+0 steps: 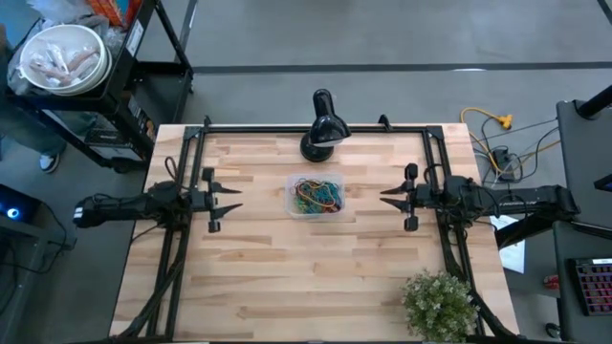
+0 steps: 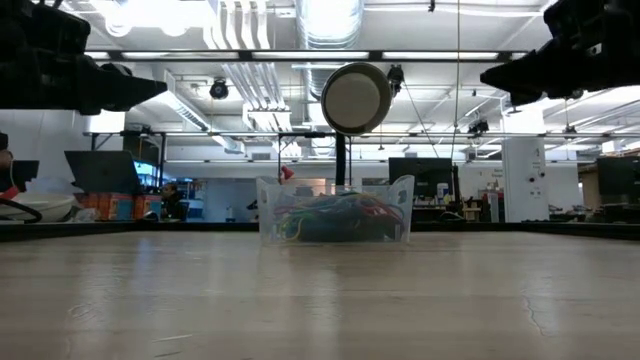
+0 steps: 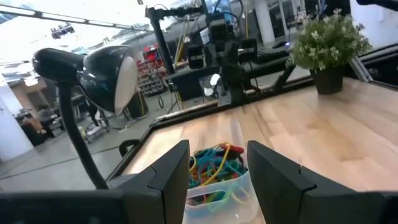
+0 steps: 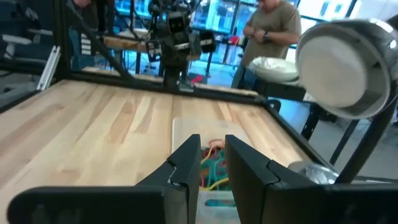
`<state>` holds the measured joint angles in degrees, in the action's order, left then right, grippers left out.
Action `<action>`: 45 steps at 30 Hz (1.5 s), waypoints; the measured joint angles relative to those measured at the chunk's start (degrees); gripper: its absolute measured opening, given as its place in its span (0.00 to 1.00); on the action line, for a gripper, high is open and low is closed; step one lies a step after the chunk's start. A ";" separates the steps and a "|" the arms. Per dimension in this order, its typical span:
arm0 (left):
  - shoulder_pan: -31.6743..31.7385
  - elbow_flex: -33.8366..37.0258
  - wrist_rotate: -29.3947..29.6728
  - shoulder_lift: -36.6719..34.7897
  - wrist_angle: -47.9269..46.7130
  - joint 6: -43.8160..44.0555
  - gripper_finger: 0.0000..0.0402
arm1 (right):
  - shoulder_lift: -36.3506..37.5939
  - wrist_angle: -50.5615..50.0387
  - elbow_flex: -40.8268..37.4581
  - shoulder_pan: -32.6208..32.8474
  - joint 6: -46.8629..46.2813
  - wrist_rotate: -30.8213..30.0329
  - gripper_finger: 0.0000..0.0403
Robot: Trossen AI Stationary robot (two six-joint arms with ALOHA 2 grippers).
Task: Pick and place rubber bands into bin
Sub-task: Return to Home Position
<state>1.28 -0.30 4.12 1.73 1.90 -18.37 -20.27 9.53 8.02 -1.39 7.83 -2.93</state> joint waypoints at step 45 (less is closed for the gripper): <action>0.04 0.00 -0.64 0.42 -0.62 0.00 0.36 | 18.61 -6.61 -7.51 11.17 5.46 -13.80 0.17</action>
<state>1.32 -0.30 3.49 2.15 1.28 -18.37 -1.66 2.92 0.51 9.78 13.28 -16.72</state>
